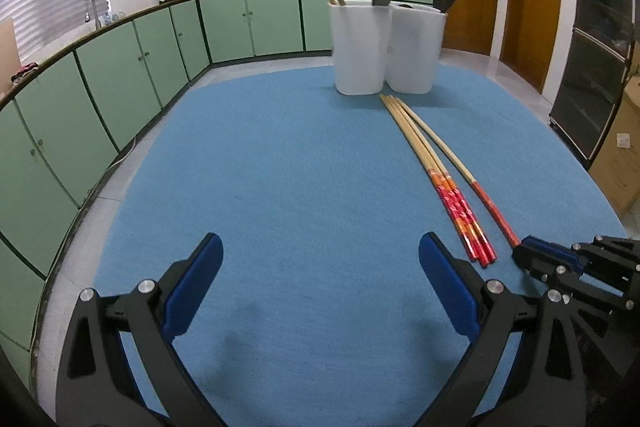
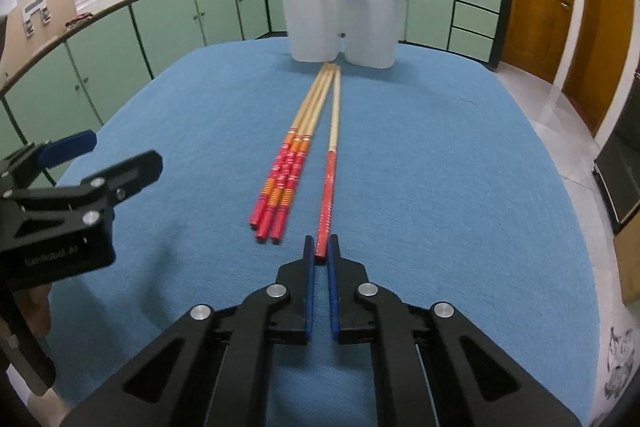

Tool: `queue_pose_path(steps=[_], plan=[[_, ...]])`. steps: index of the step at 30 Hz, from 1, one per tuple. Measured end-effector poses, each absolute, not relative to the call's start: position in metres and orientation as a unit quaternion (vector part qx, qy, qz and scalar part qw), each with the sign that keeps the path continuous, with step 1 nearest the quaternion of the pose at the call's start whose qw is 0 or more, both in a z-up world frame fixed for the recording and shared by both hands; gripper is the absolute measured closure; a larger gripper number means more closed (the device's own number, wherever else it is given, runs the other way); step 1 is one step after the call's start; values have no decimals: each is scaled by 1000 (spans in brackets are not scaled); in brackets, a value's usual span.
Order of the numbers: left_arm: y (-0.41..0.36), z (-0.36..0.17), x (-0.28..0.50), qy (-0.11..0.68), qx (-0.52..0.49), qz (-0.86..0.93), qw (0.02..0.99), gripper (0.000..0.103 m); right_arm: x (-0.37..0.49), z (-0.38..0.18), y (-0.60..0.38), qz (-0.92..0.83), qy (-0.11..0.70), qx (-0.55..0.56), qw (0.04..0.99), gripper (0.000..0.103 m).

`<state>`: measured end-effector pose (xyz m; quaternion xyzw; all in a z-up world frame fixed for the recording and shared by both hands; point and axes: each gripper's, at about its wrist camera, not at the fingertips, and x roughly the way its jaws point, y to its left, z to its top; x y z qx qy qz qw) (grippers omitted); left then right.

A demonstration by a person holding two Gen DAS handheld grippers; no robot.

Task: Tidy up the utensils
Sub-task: 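Move both tools down toward the red-patterned chopsticks on the mat, then grasp a red-patterned chopstick with the right tool while the left grasps another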

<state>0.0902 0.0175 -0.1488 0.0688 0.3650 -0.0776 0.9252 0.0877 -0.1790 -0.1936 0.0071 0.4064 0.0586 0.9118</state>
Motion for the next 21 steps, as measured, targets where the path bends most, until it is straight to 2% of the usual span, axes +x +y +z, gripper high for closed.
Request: queue_pose_path(steps=[21], plan=[[-30, -184, 92, 442, 66, -125, 886, 8, 86, -195, -222, 39, 401, 45, 914, 97]])
